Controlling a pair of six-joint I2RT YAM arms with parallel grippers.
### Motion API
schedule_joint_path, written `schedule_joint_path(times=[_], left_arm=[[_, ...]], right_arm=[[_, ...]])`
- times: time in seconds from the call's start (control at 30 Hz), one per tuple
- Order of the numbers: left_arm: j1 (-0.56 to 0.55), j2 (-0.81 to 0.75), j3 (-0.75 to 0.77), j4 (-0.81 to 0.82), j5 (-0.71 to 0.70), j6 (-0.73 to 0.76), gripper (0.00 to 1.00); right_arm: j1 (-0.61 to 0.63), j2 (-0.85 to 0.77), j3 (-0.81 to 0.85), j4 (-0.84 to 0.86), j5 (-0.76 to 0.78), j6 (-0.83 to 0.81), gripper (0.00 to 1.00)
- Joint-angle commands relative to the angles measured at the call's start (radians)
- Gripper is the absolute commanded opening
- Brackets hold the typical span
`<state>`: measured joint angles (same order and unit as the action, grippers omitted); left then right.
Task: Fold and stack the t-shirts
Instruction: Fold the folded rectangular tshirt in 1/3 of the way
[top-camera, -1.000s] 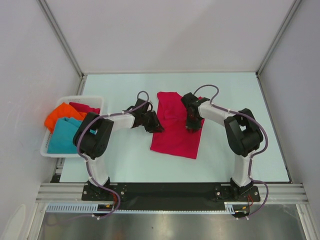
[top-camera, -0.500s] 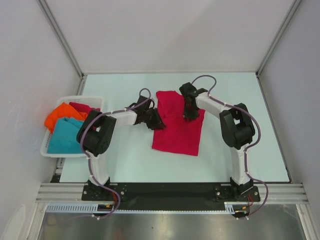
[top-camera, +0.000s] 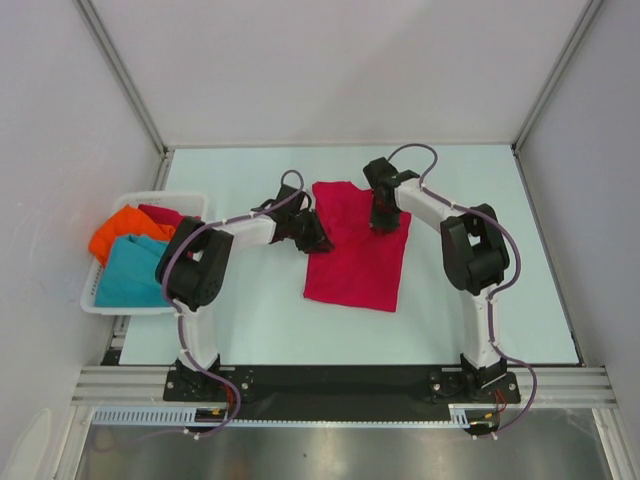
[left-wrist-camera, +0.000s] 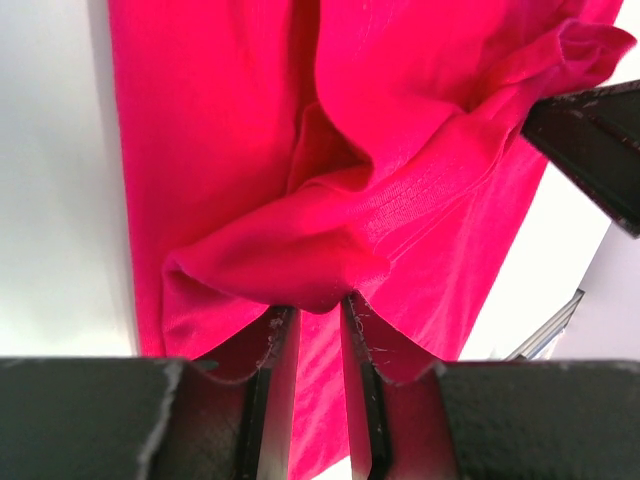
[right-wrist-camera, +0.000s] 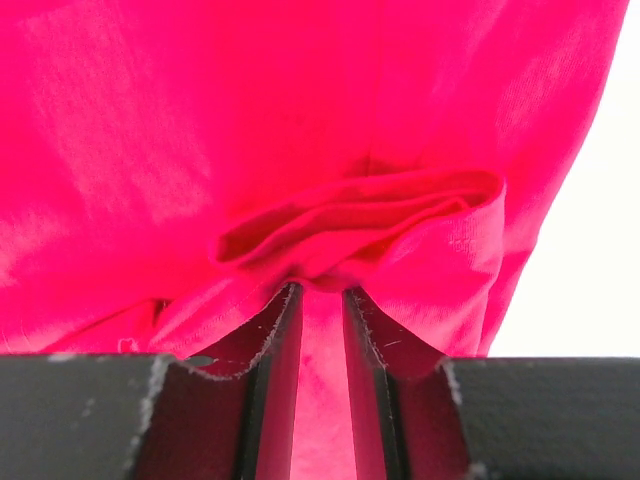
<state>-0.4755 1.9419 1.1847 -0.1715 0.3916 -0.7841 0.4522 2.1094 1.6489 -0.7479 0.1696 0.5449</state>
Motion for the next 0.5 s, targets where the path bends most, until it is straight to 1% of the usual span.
schedule_joint_path(times=[0.0,0.47], left_arm=[[-0.006,0.017,0.055,-0.009,-0.011,0.020,0.27],[0.020,0.061,0.168,-0.052,-0.002,0.028,0.27]], right_arm=[[-0.014,0.035,0.077,0.001,0.025,-0.019,0.28],[-0.030,0.133,0.238,-0.056,0.028,-0.031,0.28]])
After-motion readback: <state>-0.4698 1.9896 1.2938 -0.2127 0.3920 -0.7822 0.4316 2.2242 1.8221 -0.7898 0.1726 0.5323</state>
